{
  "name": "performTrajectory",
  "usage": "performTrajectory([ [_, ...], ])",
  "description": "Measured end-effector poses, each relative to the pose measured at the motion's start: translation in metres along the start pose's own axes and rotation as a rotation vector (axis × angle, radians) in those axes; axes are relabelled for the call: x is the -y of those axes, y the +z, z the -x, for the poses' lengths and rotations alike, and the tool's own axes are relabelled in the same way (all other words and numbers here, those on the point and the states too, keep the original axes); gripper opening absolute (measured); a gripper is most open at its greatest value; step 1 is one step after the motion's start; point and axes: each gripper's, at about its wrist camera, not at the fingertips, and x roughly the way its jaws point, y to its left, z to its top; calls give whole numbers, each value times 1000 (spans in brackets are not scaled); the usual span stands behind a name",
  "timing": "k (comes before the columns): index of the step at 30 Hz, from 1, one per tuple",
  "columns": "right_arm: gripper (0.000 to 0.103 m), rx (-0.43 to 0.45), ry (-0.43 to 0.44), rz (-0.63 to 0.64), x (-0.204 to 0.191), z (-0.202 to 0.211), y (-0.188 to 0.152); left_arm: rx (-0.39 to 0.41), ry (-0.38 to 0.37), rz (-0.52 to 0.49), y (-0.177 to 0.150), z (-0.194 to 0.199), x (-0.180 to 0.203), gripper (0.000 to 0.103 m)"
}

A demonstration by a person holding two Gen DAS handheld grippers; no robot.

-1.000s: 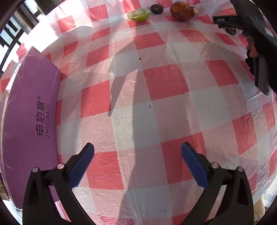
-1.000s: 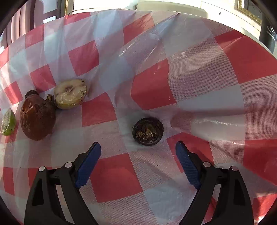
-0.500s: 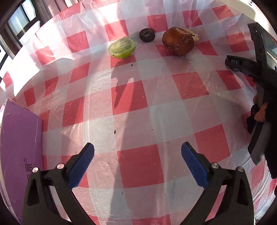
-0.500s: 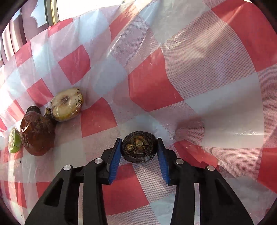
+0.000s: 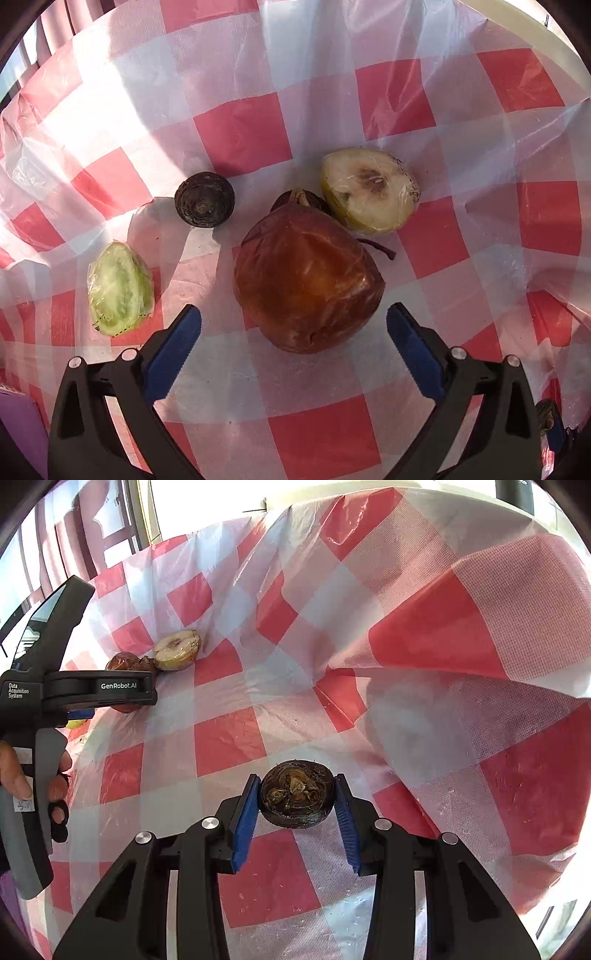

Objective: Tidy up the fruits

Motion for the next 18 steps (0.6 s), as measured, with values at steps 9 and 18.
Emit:
performTrajectory([
  [9, 40, -19, 34, 32, -3, 19, -18, 74, -27, -115, 5, 2, 12, 65],
  [18, 40, -82, 91, 111, -17, 38, -44, 41, -6, -212, -85, 58, 6, 64],
])
